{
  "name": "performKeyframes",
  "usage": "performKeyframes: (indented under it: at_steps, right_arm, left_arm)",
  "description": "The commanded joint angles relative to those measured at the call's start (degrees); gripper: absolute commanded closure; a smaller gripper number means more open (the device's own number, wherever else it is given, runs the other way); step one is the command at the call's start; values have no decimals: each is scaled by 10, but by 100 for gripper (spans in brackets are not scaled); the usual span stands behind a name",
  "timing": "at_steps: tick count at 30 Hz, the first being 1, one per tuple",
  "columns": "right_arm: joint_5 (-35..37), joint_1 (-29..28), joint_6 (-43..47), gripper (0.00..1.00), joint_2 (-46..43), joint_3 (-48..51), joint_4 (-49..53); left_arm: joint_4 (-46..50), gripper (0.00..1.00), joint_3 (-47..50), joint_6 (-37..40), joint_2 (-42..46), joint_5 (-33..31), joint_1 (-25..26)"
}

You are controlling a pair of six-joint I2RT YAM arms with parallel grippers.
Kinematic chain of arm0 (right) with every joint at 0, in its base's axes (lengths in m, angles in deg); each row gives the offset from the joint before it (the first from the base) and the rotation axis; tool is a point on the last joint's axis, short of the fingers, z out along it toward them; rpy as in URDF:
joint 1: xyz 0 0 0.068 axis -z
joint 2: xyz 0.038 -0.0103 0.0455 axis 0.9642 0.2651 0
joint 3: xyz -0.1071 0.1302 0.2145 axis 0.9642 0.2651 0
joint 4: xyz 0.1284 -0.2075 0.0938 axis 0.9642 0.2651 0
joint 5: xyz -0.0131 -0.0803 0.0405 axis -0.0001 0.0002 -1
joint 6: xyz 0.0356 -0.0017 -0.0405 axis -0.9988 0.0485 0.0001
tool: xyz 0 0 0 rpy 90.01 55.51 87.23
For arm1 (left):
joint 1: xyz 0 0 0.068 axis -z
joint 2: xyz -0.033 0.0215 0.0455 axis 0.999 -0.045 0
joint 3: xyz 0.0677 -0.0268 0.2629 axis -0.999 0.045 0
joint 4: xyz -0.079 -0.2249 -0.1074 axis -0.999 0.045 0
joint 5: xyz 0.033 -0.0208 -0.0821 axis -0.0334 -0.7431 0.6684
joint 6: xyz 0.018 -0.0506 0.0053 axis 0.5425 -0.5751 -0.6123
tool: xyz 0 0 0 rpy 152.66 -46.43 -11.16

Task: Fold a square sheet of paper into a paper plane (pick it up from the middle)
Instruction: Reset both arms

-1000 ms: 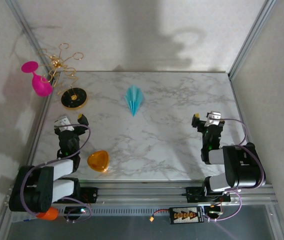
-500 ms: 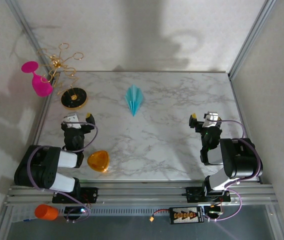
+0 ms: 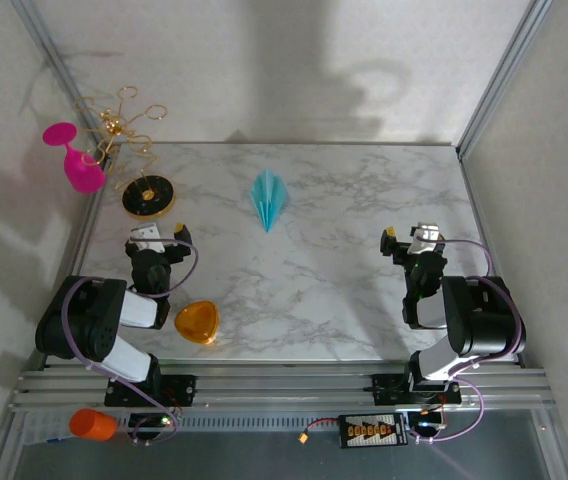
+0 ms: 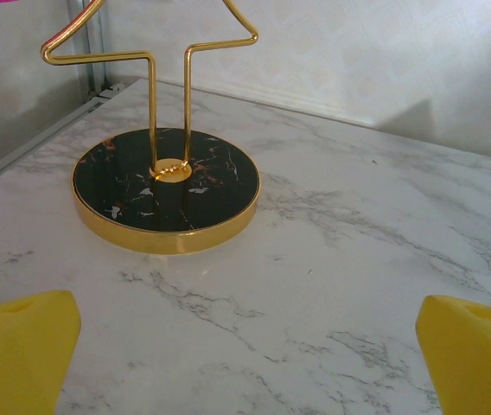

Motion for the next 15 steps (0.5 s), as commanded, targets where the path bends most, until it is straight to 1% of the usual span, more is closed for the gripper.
performKeyframes:
  at_steps: [1, 15]
  right_arm:
    - [-10, 3, -3, 1, 3, -11, -5]
    - [-10, 3, -3, 1, 3, -11, -4]
  left_arm:
    - [-22, 1, -6, 6, -3, -3, 5]
    - [-16, 1, -10, 7, -5, 0, 4]
